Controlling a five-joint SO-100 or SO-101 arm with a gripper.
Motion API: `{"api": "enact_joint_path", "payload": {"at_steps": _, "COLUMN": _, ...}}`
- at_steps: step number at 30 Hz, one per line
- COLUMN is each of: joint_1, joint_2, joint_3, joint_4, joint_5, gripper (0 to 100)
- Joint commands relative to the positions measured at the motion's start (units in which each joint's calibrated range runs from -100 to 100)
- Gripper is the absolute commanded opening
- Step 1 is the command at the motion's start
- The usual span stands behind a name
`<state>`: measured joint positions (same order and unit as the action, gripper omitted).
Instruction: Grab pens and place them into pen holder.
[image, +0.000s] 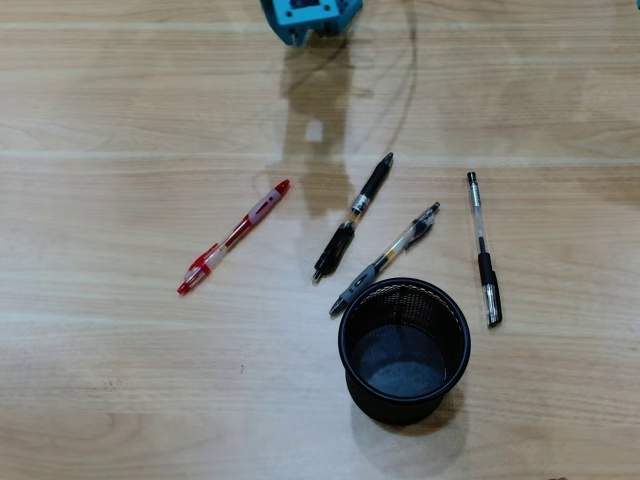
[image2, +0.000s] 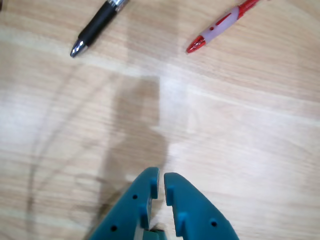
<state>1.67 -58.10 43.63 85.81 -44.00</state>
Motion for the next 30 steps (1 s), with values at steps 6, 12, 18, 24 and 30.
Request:
{"api": "enact_joint_path", "payload": {"at_steps": 6, "joint_1": 0.74, "joint_2": 0.69, "joint_3": -4.56, "joint_4": 0.58, "joint_5": -2.86, "gripper": 2}}
{"api": "enact_joint_path", "payload": {"at_steps": 12, "joint_1": -0.81, "joint_2": 4.55, "joint_3": -4.11, "joint_4": -6.82, "joint_5": -6.52, "gripper": 2}}
{"api": "enact_joint_path", "payload": {"at_steps": 18, "joint_1": -5.53, "joint_2": 18.66, "joint_3": -4.02, "joint_4": -28.6, "joint_5": -10.28, "gripper": 2}}
{"api": "enact_joint_path", "payload": {"at_steps": 24, "joint_1": -5.98, "joint_2": 33.87, "joint_3": -10.78, "joint_4": -32.99, "joint_5": -17.19, "gripper": 2}}
{"api": "enact_joint_path", "payload": {"at_steps": 30, "joint_1": -2.8, "joint_2": 49.74, "joint_3": -26.82, "joint_4": -28.77, "joint_5": -17.24, "gripper": 6}}
